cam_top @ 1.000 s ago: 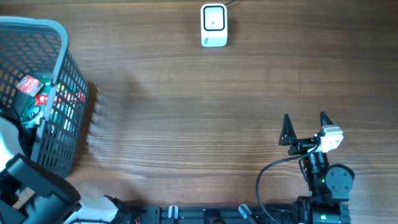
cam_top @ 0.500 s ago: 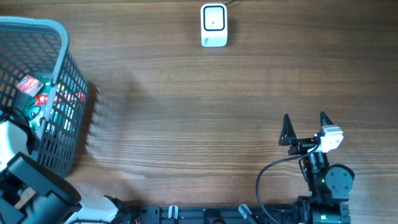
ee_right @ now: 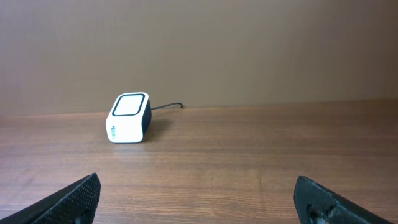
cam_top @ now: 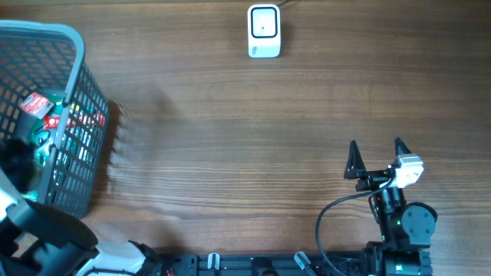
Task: Scan the item barcode
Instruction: 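Reach into the basket and grasp the green-lidded jar with the left gripper, then carry the jar to the white scanner and hold it under it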
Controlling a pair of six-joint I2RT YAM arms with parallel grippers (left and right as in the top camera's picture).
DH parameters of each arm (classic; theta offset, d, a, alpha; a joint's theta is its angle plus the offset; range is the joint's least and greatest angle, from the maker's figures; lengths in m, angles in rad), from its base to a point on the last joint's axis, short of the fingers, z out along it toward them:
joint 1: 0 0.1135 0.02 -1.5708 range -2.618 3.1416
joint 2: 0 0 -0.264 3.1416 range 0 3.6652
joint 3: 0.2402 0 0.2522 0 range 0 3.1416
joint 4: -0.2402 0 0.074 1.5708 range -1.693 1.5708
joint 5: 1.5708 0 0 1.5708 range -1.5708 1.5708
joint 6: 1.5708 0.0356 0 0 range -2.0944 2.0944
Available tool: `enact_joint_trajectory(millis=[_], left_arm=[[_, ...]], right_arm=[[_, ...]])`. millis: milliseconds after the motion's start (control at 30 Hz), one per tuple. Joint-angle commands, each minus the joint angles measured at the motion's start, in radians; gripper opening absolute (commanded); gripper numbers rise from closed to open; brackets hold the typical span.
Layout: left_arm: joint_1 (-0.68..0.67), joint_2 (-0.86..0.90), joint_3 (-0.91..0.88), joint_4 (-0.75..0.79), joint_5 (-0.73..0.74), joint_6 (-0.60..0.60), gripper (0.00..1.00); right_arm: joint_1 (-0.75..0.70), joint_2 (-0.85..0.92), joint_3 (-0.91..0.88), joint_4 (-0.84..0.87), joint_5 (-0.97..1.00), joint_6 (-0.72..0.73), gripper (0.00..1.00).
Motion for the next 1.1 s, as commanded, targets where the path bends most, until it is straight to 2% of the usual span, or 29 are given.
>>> enact_joint_trajectory(millis=[0, 133, 233, 300, 467, 533, 700, 767, 900, 1067], left_arm=[[0.000, -0.011, 0.320, -0.116, 0.002, 0.025, 0.53], [-0.027, -0.014, 0.630, -0.237, 0.150, 0.033, 0.54], [-0.100, -0.042, 0.728, -0.265, 0.305, 0.038, 0.55], [-0.204, -0.069, 0.729, -0.260, 0.359, 0.062, 0.56], [-0.512, -0.073, 0.721, -0.283, 0.357, 0.122, 0.55], [-0.675, -0.066, 0.704, -0.283, 0.354, 0.113, 0.55], [-0.946, -0.017, 0.674, -0.281, 0.286, 0.103, 0.54], [-1.103, 0.038, 0.632, -0.248, 0.238, 0.100, 0.55], [-1.228, 0.117, 0.568, -0.169, 0.218, 0.060, 0.55], [-1.336, 0.246, 0.441, 0.031, 0.209, 0.030, 0.55]], right_arm=[[0.004, -0.006, -0.001, 0.003, 0.007, -0.006, 1.00], [0.004, -0.006, -0.001, 0.003, 0.007, -0.006, 1.00], [0.004, -0.006, -0.001, 0.003, 0.007, -0.006, 1.00], [0.004, -0.006, -0.001, 0.003, 0.007, -0.006, 1.00], [0.004, -0.006, -0.001, 0.003, 0.007, -0.006, 0.99], [0.004, -0.006, -0.001, 0.003, 0.007, -0.006, 1.00], [0.004, -0.006, -0.001, 0.003, 0.007, -0.006, 1.00], [0.004, -0.006, -0.001, 0.003, 0.007, -0.006, 1.00], [0.004, -0.006, -0.001, 0.003, 0.007, -0.006, 1.00], [0.004, -0.006, -0.001, 0.003, 0.007, -0.006, 1.00]])
